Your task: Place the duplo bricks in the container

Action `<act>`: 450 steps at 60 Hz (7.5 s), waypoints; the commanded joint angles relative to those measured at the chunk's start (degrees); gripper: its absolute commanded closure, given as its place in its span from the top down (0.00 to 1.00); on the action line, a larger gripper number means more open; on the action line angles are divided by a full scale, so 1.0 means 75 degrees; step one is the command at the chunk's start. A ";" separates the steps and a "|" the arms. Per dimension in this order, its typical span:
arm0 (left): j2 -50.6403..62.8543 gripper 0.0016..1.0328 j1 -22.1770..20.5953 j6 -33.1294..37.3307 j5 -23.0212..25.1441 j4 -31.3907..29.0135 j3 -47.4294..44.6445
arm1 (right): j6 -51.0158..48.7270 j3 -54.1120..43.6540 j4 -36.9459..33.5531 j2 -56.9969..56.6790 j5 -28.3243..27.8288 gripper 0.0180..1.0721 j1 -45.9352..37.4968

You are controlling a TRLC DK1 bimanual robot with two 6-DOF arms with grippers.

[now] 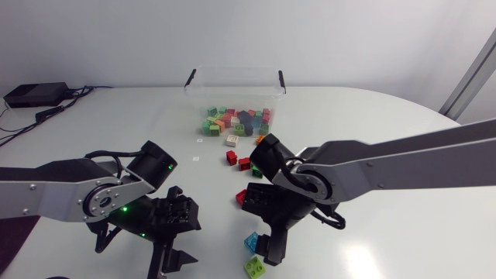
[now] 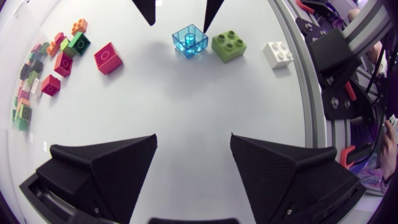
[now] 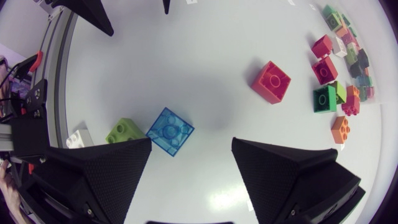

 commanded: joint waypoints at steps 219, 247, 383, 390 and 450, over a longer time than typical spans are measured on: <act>0.3610 0.34 -0.3334 0.2861 -0.0338 -0.2349 0.4032 | -0.3224 -0.0009 -0.1052 -0.3273 -0.3820 0.28 -0.6682; 0.3247 0.83 -0.3146 0.2873 -0.0350 -0.2091 0.3833 | -0.2638 0.0800 -0.0747 -0.2746 -0.3902 0.28 -0.6365; 0.2426 0.24 -0.0592 0.0306 -0.0795 -0.1658 0.5110 | 0.0948 0.4597 0.1397 0.0723 -0.2789 0.28 -0.4619; 0.2426 0.24 -0.0357 -0.0209 -0.0807 -0.1142 0.5239 | 0.1323 0.5229 0.1491 0.1367 -0.2672 0.28 -0.4479; 0.3797 0.24 0.1588 -0.3596 -0.1452 0.1635 0.7606 | 0.1874 0.6788 0.1081 0.2668 -0.1664 0.95 -0.3881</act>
